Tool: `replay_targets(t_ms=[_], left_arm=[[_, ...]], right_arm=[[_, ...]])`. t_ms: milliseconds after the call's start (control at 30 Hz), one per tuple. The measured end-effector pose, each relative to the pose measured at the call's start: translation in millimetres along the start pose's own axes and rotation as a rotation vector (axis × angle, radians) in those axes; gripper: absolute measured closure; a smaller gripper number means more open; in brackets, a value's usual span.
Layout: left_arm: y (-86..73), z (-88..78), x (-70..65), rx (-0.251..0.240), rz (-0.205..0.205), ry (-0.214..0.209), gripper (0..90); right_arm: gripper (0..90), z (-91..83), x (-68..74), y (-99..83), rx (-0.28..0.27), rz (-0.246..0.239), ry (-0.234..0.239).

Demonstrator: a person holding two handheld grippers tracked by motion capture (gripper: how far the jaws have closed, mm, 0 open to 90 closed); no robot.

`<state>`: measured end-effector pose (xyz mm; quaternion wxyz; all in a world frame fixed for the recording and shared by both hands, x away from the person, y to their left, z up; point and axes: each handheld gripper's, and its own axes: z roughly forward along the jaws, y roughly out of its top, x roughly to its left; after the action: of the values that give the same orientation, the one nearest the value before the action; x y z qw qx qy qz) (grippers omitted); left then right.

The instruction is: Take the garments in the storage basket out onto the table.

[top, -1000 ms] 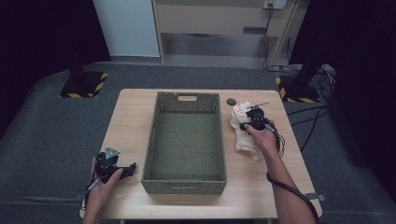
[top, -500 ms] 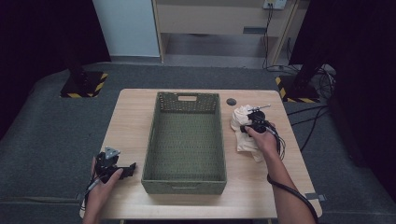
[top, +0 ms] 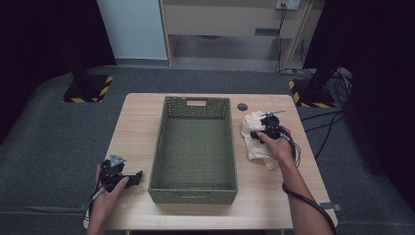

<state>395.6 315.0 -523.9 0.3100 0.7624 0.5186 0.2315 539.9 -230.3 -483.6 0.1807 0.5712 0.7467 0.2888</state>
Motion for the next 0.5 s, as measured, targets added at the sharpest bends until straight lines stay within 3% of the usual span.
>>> replay_targets(t_ms=[200,500], left_arm=[[0.0,0.0,0.0,0.0,0.0,0.0,0.0],[0.0,0.0,0.0,0.0,0.0,0.0,0.0]], right_arm=[[7.3,-13.0,-0.3,4.6,-0.044,-0.016,-0.008],[4.2,-34.6,2.6,10.0,-0.113,-0.036,-0.001]])
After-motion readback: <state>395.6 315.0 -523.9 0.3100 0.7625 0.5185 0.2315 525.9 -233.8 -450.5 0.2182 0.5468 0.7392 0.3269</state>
